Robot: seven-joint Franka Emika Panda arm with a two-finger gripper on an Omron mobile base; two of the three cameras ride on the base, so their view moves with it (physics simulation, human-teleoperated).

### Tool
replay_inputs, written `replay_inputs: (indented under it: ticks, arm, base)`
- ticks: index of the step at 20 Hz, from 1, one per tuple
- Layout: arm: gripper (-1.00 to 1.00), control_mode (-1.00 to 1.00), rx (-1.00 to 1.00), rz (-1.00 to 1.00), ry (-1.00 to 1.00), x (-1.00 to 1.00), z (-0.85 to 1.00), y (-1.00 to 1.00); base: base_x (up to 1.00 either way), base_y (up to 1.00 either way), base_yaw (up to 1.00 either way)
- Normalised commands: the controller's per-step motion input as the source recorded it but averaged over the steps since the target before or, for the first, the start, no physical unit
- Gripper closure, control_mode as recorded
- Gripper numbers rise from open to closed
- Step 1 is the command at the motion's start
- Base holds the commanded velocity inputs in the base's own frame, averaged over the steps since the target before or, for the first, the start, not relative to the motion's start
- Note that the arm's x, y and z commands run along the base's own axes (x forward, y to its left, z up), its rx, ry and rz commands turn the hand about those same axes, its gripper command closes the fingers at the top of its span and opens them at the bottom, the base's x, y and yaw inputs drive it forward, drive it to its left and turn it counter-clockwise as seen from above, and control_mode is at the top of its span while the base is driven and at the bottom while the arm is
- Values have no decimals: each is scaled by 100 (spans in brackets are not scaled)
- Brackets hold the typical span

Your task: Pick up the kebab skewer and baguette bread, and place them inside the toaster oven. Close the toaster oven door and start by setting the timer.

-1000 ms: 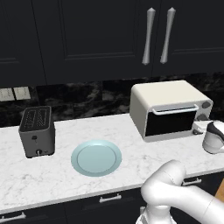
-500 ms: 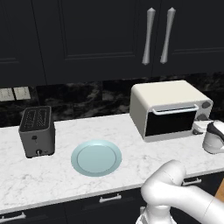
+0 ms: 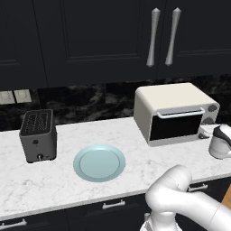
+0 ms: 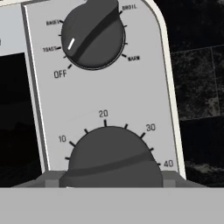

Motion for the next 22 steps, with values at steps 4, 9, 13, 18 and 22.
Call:
replay_inputs:
  ticks: [4, 9, 13, 18, 22]
  arm:
    - [100, -100, 0, 0, 0, 0, 0, 0]
    - [100, -100, 7, 0, 0, -1, 0, 0]
    - [100, -100, 15, -1, 0, -2, 0, -1]
    - [100, -100, 17, -3, 0, 0, 0, 0]
    - [100, -100, 18, -5, -1, 0, 0, 0]
  base:
    - [0, 0, 0]
    - [0, 0, 0]
    - [0, 0, 0]
    - [0, 0, 0]
    - [0, 0, 0]
